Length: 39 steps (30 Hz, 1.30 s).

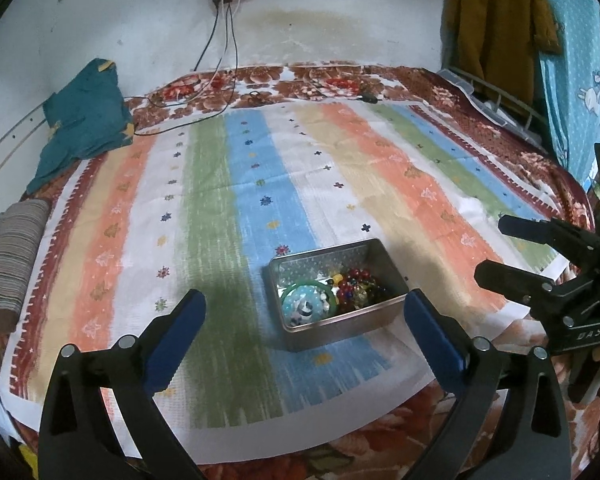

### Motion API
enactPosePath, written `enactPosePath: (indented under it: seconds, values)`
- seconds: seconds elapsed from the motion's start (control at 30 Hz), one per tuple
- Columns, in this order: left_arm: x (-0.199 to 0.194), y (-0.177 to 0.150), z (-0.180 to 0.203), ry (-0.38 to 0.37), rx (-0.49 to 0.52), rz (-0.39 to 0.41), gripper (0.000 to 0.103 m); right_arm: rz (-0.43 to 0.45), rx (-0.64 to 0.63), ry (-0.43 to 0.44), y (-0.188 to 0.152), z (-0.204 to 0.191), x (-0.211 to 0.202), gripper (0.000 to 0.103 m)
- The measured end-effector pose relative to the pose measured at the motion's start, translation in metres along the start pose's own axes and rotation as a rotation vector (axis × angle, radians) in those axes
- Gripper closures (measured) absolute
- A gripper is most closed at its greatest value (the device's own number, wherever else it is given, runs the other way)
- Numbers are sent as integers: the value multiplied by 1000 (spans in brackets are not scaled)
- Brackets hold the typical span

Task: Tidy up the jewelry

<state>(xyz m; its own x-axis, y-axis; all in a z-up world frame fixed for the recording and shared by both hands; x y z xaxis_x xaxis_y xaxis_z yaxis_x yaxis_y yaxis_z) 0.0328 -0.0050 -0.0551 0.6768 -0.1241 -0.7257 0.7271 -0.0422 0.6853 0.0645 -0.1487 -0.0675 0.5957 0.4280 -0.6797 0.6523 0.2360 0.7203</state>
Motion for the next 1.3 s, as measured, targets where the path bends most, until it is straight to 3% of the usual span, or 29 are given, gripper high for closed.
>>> enactPosePath:
  seconds: [0.5, 1.3]
  values:
    - [-8, -1, -4, 12, -43, 20, 6, 23, -15, -14, -4, 0, -8, 6]
    - [-8, 1, 6, 25, 5, 35, 6, 3, -35, 4, -12, -6, -7, 6]
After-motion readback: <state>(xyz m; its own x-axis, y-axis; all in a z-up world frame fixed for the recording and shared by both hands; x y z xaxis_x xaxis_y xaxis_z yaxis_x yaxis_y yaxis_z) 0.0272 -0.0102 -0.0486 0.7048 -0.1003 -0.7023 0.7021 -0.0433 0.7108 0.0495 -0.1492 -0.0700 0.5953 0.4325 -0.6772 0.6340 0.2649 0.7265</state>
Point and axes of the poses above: each gripper's, at about its wrist camera, not at the fingertips, and x roughly the way its jaws point, z to its right, y to its top, the point moved 8 cm from there along x, roughly the way its jaws point, and after that the axes turned 2 degrees about -x, right-handed, at the moved point
